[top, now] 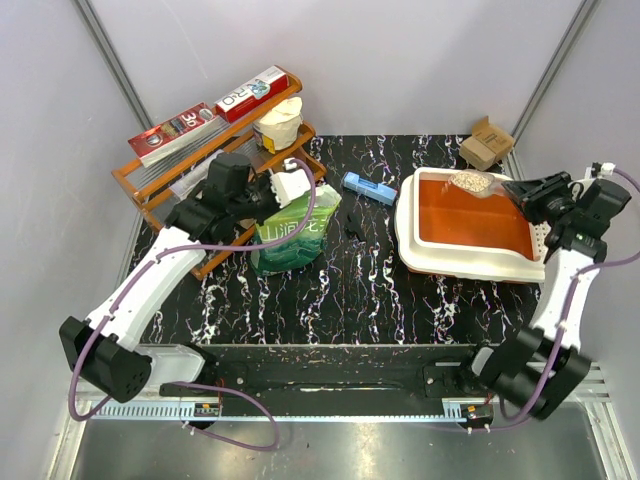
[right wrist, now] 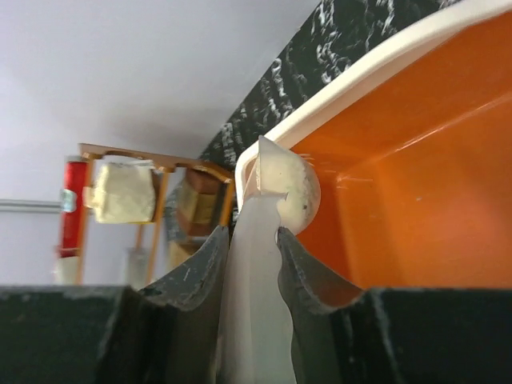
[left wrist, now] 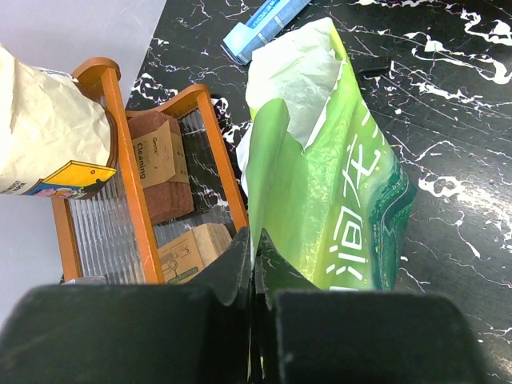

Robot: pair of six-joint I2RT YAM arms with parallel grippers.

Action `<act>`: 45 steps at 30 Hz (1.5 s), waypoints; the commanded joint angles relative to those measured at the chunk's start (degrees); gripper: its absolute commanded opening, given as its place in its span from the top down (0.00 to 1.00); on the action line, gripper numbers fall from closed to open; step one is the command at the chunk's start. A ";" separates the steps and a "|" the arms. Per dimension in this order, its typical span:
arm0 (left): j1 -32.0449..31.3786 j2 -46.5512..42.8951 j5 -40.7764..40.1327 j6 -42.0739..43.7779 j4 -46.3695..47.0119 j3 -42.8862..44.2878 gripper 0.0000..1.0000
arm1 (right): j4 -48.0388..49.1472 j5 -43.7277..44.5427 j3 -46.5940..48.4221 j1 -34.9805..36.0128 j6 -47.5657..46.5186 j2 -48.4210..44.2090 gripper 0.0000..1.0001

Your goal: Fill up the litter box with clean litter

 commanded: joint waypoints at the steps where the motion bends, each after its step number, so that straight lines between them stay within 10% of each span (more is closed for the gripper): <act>1: -1.02 -2.31 3.32 -1.62 7.64 -0.74 1.00 | -7.58 19.90 -0.22 4.41 -13.48 -9.05 1.00; 15: -1.54 -3.54 3.85 -2.15 7.82 -1.79 1.00 | -18.73 38.12 5.30 7.85 -34.46 -13.64 1.00; 30: -2.77 -5.56 3.15 -1.98 8.52 -3.82 1.00 | -23.84 34.54 17.43 15.58 -55.32 -5.73 1.00; 45: -2.69 -6.08 -0.63 -1.89 8.08 -2.85 1.00 | -24.82 -12.13 38.70 28.22 -38.37 11.40 1.00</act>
